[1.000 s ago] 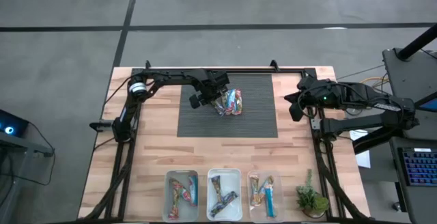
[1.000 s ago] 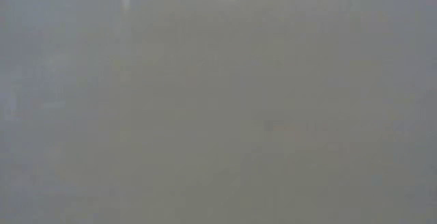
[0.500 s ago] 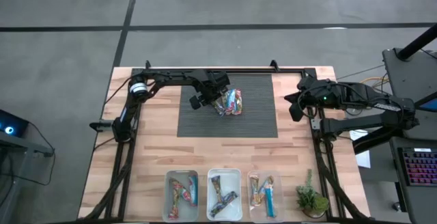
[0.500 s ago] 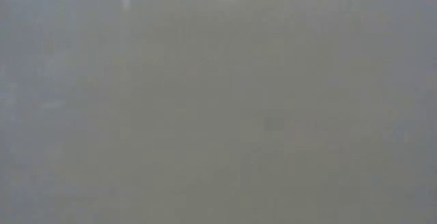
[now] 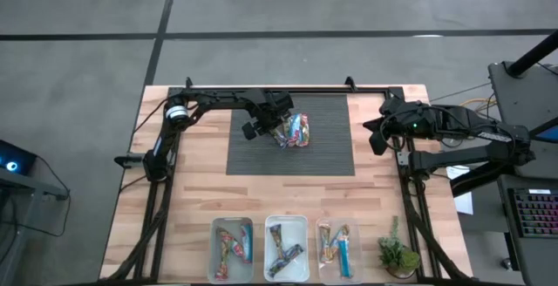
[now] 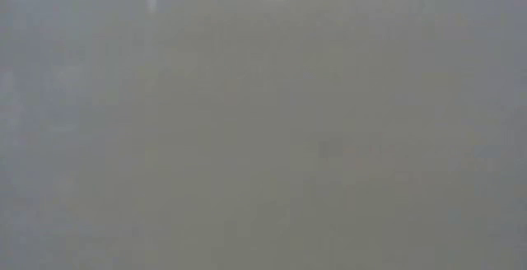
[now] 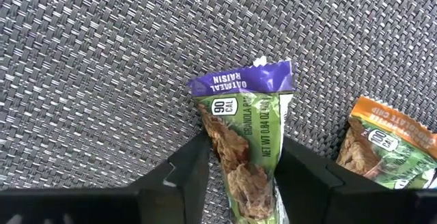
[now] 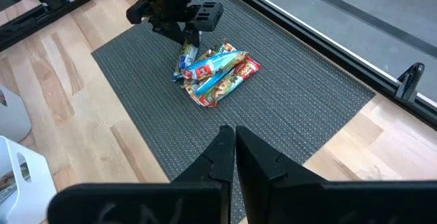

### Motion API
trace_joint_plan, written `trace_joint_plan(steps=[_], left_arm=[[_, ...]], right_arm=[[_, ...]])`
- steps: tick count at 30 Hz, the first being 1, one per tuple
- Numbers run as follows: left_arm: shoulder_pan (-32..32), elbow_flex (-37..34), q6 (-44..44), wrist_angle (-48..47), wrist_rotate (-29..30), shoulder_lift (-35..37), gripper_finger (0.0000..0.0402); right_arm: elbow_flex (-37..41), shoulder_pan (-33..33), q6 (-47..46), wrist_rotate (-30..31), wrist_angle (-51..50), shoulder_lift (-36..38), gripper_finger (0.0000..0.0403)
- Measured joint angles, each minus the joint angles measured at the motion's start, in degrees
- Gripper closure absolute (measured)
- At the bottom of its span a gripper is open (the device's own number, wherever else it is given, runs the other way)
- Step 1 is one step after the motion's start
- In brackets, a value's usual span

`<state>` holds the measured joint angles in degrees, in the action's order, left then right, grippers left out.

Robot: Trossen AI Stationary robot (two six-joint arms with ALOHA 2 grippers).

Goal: Pick and place Granola Bars by type
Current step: Put the blue granola bar into the white bin

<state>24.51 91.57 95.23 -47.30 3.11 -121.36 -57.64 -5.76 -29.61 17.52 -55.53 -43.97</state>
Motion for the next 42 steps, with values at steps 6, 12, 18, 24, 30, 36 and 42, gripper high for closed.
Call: trace_joint_plan(steps=[6,12,18,24,30,36,42], left_arm=[[-0.04,0.0,-0.01,0.71,-0.19,-0.02,0.0307],[-0.04,0.0,-0.01,0.95,-0.18,-0.04,0.0337],[-0.04,0.0,-0.01,1.14,-0.15,-0.04,0.0341],[-0.11,0.0,-0.62,1.51,-0.04,0.22,0.0342],[-0.16,2.01,-5.07,1.29,-0.02,1.49,0.0342],[-0.26,3.97,-9.11,0.46,0.44,2.53,0.0342],[-0.83,5.64,-15.32,-2.51,0.48,5.13,0.0342]], right_arm=[[0.01,0.0,0.0,0.0,0.0,0.01,0.0394],[0.02,0.0,0.0,0.0,0.02,0.0,0.0394],[0.0,-0.01,0.02,0.0,0.02,0.01,0.0394],[0.0,0.0,0.02,0.0,0.02,0.01,0.0394],[0.0,-0.02,0.26,0.0,0.02,0.0,0.0394],[0.01,-0.01,0.28,0.01,0.04,0.02,0.0394],[0.0,0.0,0.26,0.02,0.04,0.01,0.0394]])
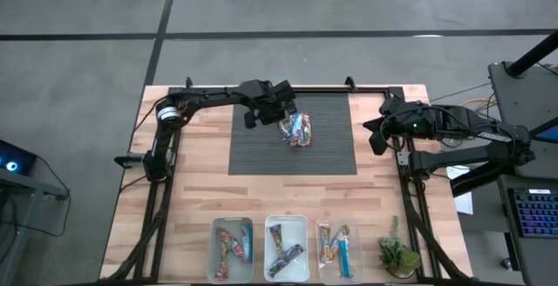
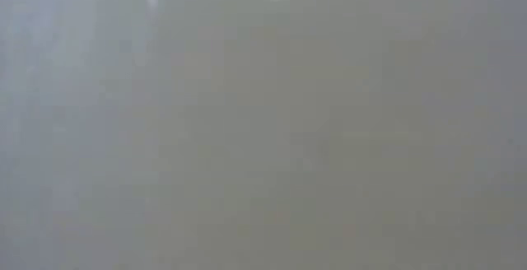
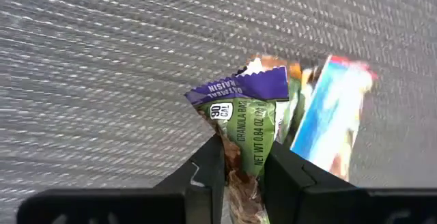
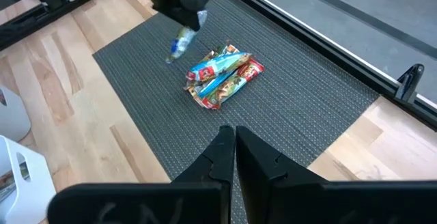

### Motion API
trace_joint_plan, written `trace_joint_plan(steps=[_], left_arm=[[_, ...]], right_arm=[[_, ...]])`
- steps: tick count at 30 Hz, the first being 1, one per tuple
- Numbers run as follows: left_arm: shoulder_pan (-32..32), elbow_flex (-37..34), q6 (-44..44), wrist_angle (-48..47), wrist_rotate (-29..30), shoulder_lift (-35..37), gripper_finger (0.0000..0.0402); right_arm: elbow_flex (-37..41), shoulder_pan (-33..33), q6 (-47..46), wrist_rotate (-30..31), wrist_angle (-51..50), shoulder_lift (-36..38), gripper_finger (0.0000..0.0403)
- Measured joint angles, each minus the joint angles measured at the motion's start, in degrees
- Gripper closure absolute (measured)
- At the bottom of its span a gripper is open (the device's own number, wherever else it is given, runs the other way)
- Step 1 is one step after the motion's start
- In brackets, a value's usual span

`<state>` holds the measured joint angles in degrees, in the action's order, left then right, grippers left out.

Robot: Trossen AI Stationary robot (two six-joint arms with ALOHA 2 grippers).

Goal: Pick and place Granola Bars by type
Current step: Put the blue granola bar into the white bin

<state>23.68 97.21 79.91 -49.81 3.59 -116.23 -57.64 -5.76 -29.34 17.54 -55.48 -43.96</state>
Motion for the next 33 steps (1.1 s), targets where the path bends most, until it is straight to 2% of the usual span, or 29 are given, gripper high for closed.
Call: trace_joint_plan(steps=[8,15,23,28,33], left_arm=[[-3.0,1.48,-8.1,-1.51,-1.91,6.05,0.0342],[-8.74,1.88,-8.43,-1.98,-2.75,13.87,0.0342],[-17.77,1.84,-4.28,-7.59,-0.06,18.79,0.0342],[-24.37,1.79,-2.16,-10.68,-0.09,19.36,0.0342],[-31.38,1.75,3.57,-12.69,-0.26,19.59,0.0342]], right_arm=[[0.01,0.0,-0.01,0.0,0.0,0.01,0.0394],[-0.01,-0.02,-0.04,0.0,0.0,0.01,0.0394],[-0.01,0.0,-0.04,0.0,0.02,0.01,0.0394],[-0.01,0.0,-0.04,0.0,0.0,0.01,0.0394],[-0.01,0.0,-0.04,0.0,0.0,0.01,0.0394]])
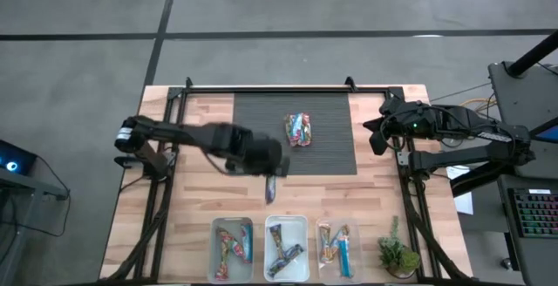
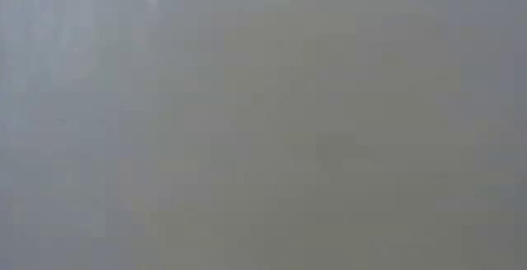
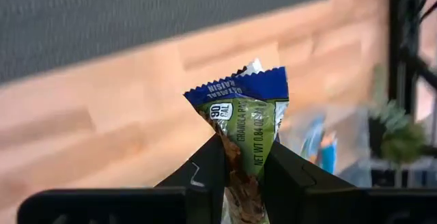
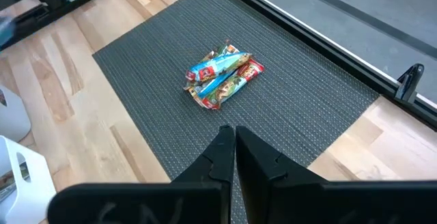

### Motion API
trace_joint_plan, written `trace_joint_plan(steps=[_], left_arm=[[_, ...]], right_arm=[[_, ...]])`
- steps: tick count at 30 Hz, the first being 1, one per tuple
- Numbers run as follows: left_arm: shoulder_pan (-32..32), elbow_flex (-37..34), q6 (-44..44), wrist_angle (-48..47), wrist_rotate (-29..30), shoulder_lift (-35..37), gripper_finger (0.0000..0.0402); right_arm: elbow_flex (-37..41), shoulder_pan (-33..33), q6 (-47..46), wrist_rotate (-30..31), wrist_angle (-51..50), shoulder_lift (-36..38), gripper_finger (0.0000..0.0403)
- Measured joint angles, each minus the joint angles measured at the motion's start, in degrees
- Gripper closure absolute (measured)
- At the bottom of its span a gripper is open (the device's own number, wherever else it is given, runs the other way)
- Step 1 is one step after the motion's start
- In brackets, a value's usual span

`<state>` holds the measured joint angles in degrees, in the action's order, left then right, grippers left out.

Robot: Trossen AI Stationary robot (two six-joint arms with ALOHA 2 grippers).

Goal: Pick and place Granola Bars by type
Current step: Put the blue granola bar into the white bin

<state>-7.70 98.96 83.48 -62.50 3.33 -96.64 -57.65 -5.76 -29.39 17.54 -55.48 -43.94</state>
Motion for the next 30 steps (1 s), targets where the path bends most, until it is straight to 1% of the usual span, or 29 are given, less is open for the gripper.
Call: trace_joint_plan(steps=[6,13,18,22,30], left_arm=[[-6.78,0.0,7.64,0.22,0.45,0.04,0.0342],[-12.04,-0.08,12.52,1.72,2.24,-0.2,0.0342],[-14.77,-1.68,14.17,7.45,2.67,-1.35,0.0342],[-16.32,-2.65,14.07,13.83,2.94,-2.96,0.0342],[-17.65,-2.67,18.4,26.74,5.15,-10.0,0.0342]], right_arm=[[0.01,0.0,0.0,0.0,0.0,0.0,0.0394],[0.0,-0.01,-0.22,0.0,0.0,0.0,0.0394],[0.0,0.0,-0.18,0.0,0.0,-0.02,0.0394],[0.0,0.0,-0.08,0.0,-0.02,-0.02,0.0394],[0.01,-0.02,1.25,0.23,0.01,-0.05,0.0394]])
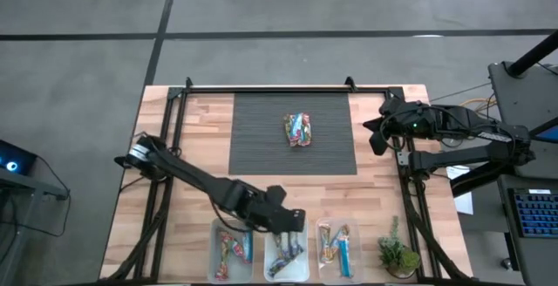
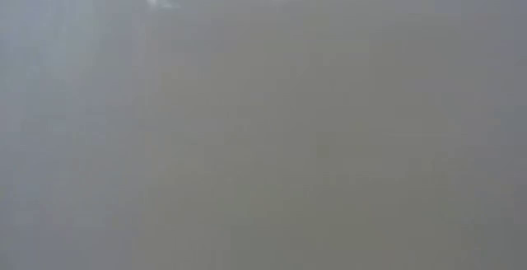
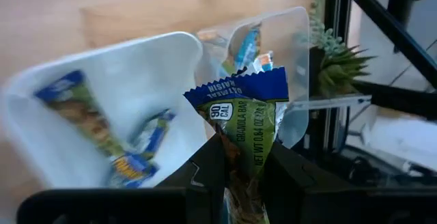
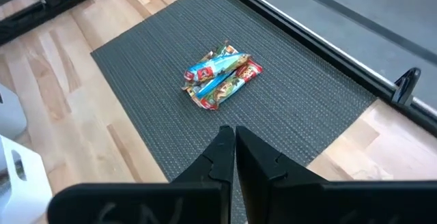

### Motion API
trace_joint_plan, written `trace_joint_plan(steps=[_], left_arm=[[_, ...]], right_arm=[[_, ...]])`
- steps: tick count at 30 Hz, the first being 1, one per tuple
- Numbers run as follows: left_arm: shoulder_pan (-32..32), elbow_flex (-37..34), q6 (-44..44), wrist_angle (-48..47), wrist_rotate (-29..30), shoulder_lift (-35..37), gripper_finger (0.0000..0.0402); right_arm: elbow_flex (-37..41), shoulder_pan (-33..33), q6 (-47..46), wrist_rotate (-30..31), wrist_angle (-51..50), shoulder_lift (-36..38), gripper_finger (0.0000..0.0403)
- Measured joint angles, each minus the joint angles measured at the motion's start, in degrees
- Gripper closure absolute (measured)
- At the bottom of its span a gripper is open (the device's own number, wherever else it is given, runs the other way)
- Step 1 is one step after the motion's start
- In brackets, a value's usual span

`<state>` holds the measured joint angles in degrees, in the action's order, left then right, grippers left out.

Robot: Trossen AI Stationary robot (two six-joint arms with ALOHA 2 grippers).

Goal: Pick and place Granola Bars by type
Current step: Put the blue granola bar into the white bin

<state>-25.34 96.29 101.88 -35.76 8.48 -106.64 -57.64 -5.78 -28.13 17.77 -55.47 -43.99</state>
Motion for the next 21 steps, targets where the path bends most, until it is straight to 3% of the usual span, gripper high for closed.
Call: trace_joint_plan(steps=[12,21], left_arm=[[-0.07,0.18,10.69,7.6,0.4,-9.07,0.0342],[-0.37,0.04,8.62,4.38,-1.24,-8.71,0.0342]], right_arm=[[0.0,0.01,2.86,-0.02,-0.01,-0.02,0.0394],[-0.01,0.02,5.7,-0.05,0.08,-0.02,0.0394]])
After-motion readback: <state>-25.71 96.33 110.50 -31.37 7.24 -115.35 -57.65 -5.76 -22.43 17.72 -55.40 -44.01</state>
